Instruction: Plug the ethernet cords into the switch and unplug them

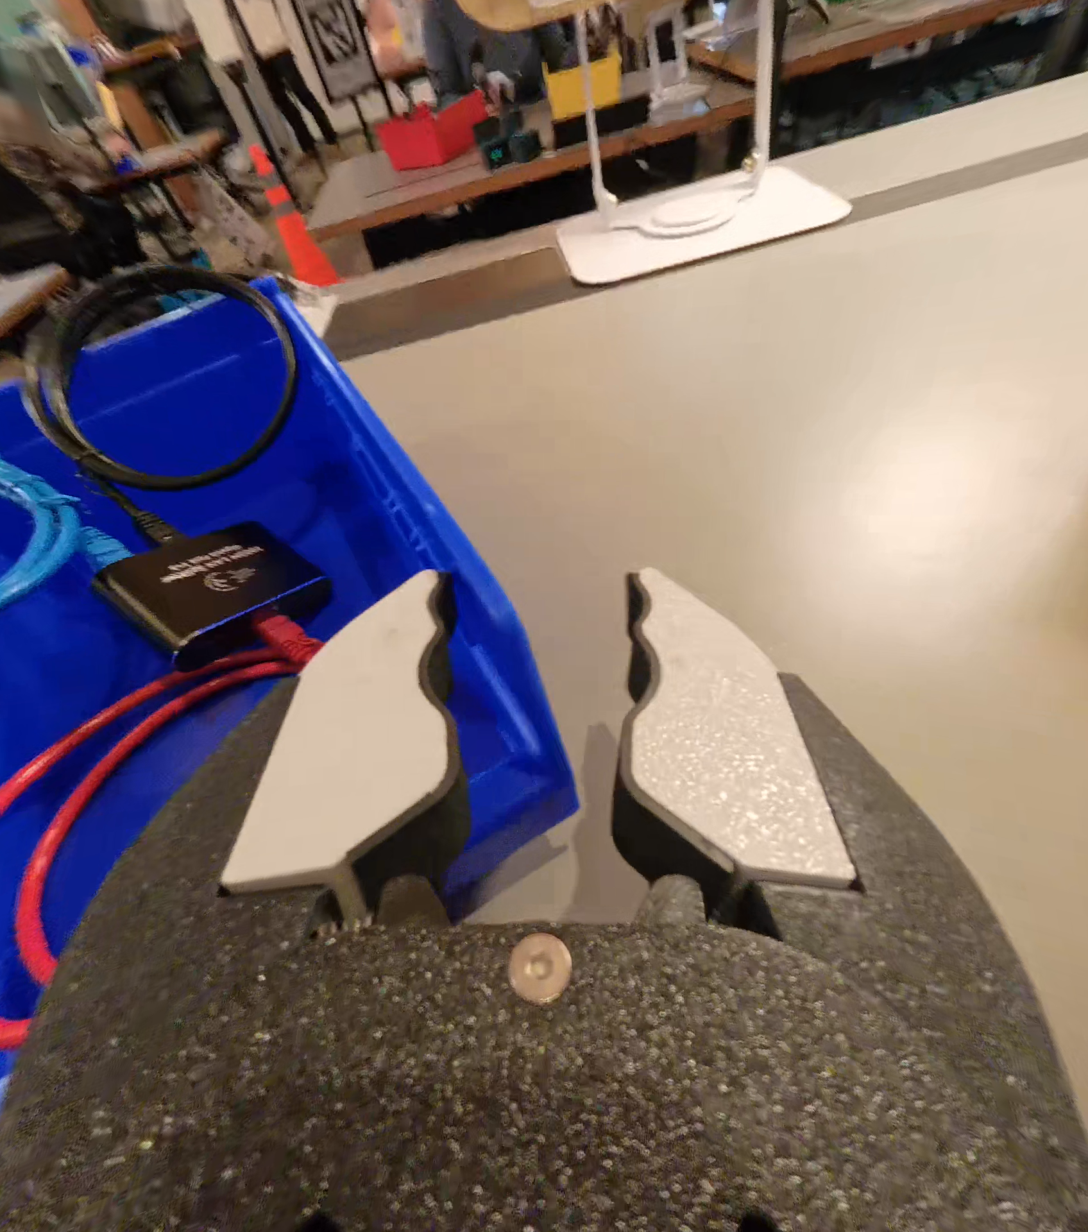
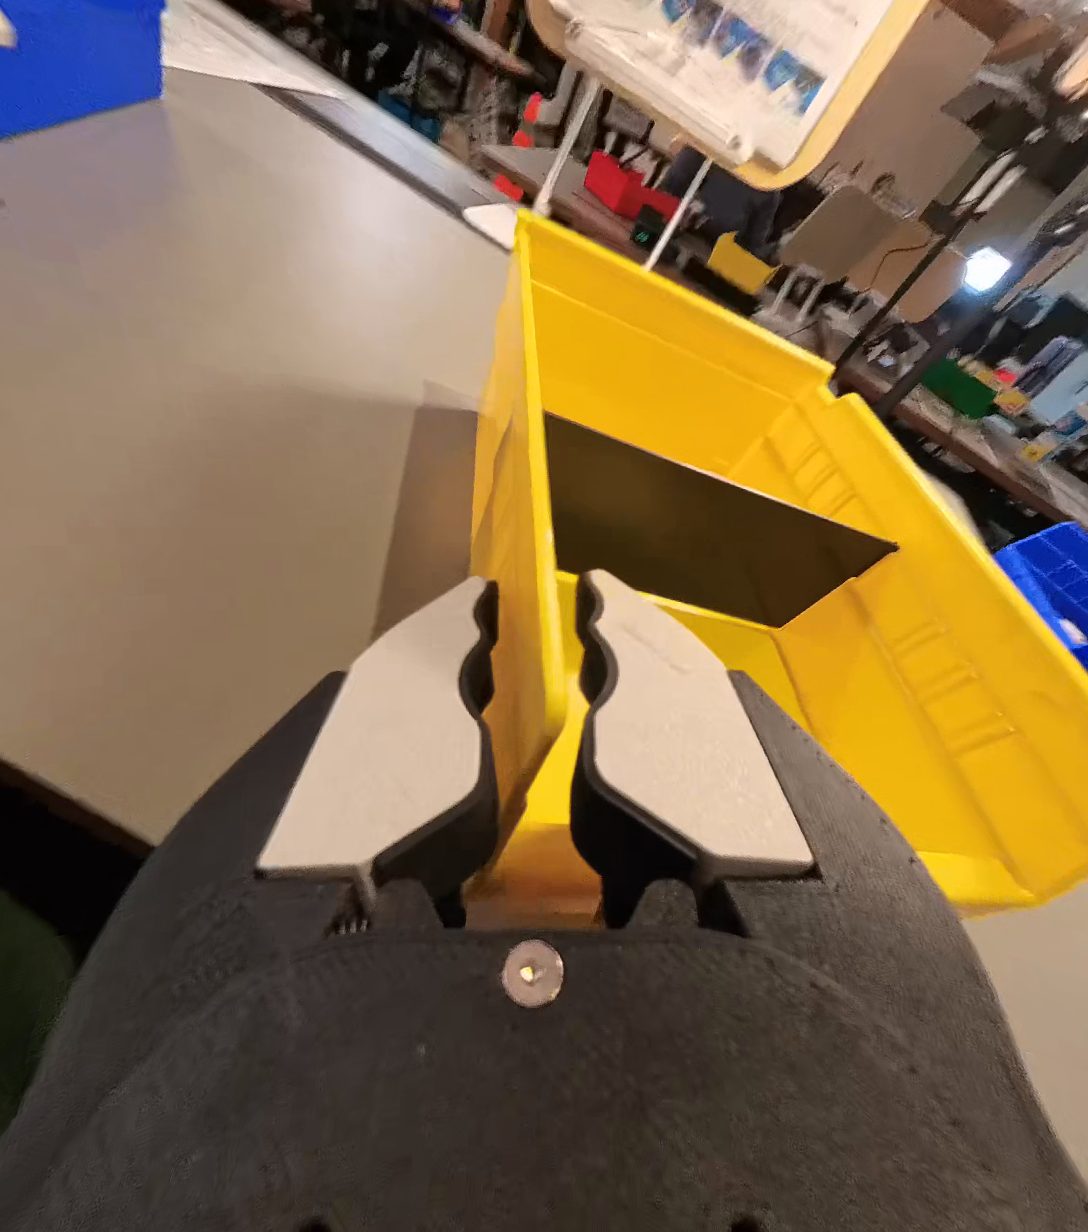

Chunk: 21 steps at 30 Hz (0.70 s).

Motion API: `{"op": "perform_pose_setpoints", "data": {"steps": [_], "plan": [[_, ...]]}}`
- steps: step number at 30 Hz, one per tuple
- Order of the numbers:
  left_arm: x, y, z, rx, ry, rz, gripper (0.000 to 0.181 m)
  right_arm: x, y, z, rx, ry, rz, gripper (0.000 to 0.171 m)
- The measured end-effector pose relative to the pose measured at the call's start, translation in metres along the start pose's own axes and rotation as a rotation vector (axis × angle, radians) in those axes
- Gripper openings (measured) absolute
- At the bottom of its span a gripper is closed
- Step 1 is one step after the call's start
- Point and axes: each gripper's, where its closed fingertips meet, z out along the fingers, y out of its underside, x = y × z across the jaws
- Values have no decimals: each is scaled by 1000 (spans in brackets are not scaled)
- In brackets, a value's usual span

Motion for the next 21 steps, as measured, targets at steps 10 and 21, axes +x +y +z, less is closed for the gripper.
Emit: {"op": "perform_pose_setpoints", "data": {"steps": [10,21], "plan": [[-44,19,-48,74,-150,70,7,7,-1,7,22,70,-32,11],[-79,43,-95,94,-134,14,5,24,8,2,-13,141,-31,9]]}}
